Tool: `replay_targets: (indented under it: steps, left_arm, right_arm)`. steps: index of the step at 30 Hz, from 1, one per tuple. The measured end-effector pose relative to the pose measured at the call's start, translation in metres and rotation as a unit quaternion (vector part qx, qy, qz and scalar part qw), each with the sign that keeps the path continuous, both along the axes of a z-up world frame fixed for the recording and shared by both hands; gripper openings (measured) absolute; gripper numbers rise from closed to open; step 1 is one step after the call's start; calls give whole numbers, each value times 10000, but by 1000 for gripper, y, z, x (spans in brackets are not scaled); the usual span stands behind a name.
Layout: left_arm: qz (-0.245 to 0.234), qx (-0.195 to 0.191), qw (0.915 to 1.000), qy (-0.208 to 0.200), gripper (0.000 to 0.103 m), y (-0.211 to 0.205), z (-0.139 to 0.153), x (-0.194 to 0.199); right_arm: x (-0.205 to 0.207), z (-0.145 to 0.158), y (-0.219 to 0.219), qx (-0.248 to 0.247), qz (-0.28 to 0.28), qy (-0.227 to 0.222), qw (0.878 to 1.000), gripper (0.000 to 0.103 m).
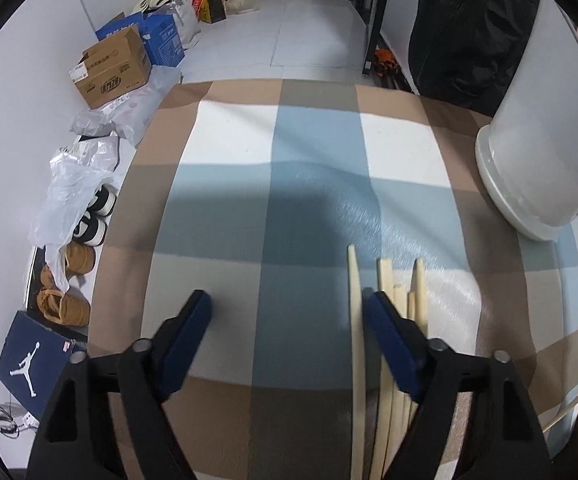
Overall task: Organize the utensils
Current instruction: 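Lift the stick with the right gripper while the left gripper grasps a stick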
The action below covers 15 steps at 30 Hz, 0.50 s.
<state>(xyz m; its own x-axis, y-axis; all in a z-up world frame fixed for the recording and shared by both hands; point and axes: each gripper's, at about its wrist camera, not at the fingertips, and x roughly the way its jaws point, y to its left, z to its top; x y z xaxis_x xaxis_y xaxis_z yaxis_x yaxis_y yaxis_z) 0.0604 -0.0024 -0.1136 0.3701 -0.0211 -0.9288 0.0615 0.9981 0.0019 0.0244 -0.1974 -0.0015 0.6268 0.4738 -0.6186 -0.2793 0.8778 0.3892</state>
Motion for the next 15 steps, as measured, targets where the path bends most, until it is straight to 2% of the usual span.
replay_targets:
  steps: [6,8,10,11,13,15]
  left_arm:
    - [23,-4,10000,-28,68,0,-1,5]
    - [-25,-10,10000,-51,59,-1,0,6]
    - [-98,-33,9999,-87,41,-3,1,7]
    - [-143,-60,9998,-113,35,-4,2,8]
    - [-198,-106,9996,-171,5,-5,2,7]
    - [-133,-246,9994,-194,2,-2,1,8]
  right_arm:
    - [-3,6,-8,107,14,-112,9999,4]
    - [-3,6,-10,158,20,-117,9998,4]
    - [-3,6,-12,201,12,-124,9997,4]
    - [-3,6,-12,215,10,-129,9997,4]
    - [-4,7,-14,247,7,-137,9996,4]
    - [-6,9,-14,232,10,-171,9996,4]
